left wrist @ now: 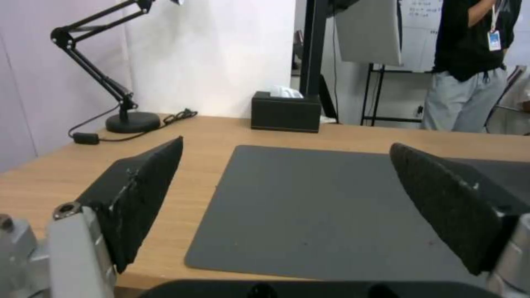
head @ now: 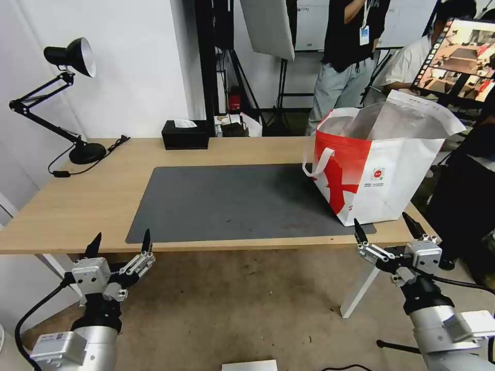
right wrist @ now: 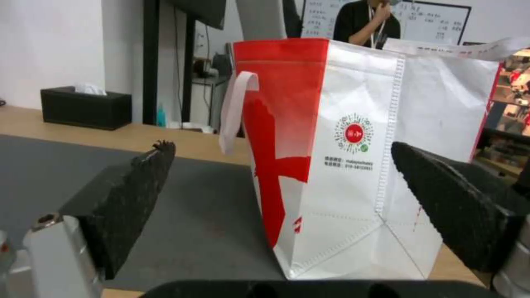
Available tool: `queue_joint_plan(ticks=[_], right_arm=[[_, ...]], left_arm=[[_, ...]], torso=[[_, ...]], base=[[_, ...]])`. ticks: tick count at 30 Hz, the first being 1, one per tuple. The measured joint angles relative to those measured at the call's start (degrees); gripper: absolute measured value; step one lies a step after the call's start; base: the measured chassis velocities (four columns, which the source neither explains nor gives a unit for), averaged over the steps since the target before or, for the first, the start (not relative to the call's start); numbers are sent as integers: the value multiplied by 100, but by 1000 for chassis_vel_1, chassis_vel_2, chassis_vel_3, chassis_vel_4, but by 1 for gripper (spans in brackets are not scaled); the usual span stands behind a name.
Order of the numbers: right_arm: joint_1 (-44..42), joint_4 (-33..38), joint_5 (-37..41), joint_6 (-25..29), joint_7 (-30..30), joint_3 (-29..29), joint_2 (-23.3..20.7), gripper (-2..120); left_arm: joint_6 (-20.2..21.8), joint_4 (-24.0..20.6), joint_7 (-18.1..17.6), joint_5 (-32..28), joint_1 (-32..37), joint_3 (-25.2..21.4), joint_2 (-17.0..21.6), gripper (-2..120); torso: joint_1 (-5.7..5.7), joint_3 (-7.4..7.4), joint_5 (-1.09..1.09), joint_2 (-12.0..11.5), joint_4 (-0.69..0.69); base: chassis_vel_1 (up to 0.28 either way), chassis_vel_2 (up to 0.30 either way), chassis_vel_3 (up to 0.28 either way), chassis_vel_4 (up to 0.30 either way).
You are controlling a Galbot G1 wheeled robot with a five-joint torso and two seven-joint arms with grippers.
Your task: Pick up the trash from the table and place it into the takeout bag.
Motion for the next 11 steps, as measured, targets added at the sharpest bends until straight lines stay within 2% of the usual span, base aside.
queue_joint_plan(ticks=[11], right_arm=[[1, -3, 7, 0, 3, 2, -2, 100]], left_arm=[[3, 5, -4, -12, -12, 5, 4, 100]], torso=[[0, 0, 0, 0, 0]], base=[[0, 0, 0, 0]])
